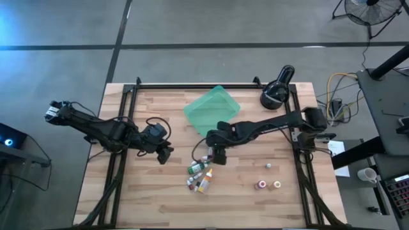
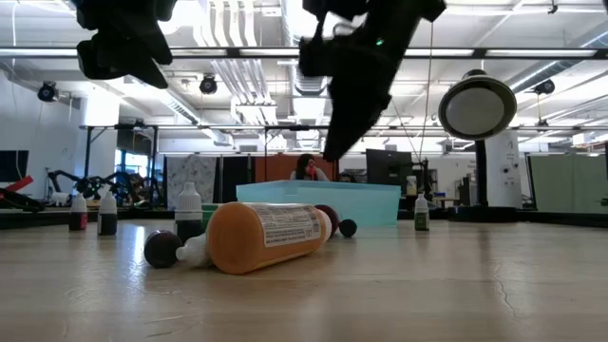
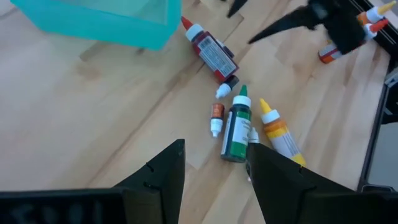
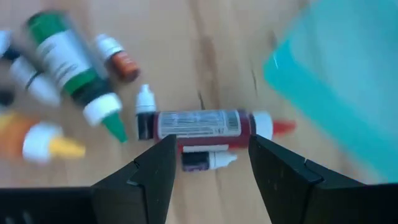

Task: Pick & Place food coloring
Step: Adjust the blue small food coloring bottle

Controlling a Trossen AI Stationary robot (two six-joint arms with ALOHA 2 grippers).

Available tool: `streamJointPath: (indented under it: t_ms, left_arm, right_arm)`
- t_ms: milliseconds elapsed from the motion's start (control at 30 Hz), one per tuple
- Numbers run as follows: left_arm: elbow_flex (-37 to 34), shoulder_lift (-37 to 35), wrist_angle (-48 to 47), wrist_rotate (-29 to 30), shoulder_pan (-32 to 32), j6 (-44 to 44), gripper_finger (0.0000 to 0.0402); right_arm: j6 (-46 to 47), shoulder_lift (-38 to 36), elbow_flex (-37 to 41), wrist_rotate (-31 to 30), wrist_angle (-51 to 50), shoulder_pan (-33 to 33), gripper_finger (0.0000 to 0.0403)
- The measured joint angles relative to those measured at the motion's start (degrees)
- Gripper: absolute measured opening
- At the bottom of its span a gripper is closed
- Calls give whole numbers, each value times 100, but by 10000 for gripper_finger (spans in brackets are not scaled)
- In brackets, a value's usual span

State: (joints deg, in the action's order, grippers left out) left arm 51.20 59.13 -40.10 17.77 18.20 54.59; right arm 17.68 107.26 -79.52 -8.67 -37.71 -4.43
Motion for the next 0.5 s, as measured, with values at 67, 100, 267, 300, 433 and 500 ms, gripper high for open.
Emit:
streamJointPath:
  t_ms: [67, 100, 267, 300, 433, 500]
  left_arm:
    - [0, 0, 1, -14, 0, 1, 147]
    - [0, 0, 1, -14, 0, 2, 147]
    - [0, 0, 7, -14, 0, 2, 147]
    - [0, 0, 7, -14, 0, -6, 147]
    - [0, 0, 9, -14, 2, -29, 147]
    - [0, 0, 11, -14, 2, -31, 147]
  right_arm:
    - [1280, 188, -129, 90, -125, 134, 191]
    - [2012, 278, -203, 226, -229, 222, 192]
    - [4123, 712, -500, 869, -455, 522, 192]
    - [4205, 806, -561, 884, -457, 525, 192]
    - [4283, 1125, -828, 1098, -465, 504, 192]
    - [4426, 1268, -948, 1053, -570, 530, 192]
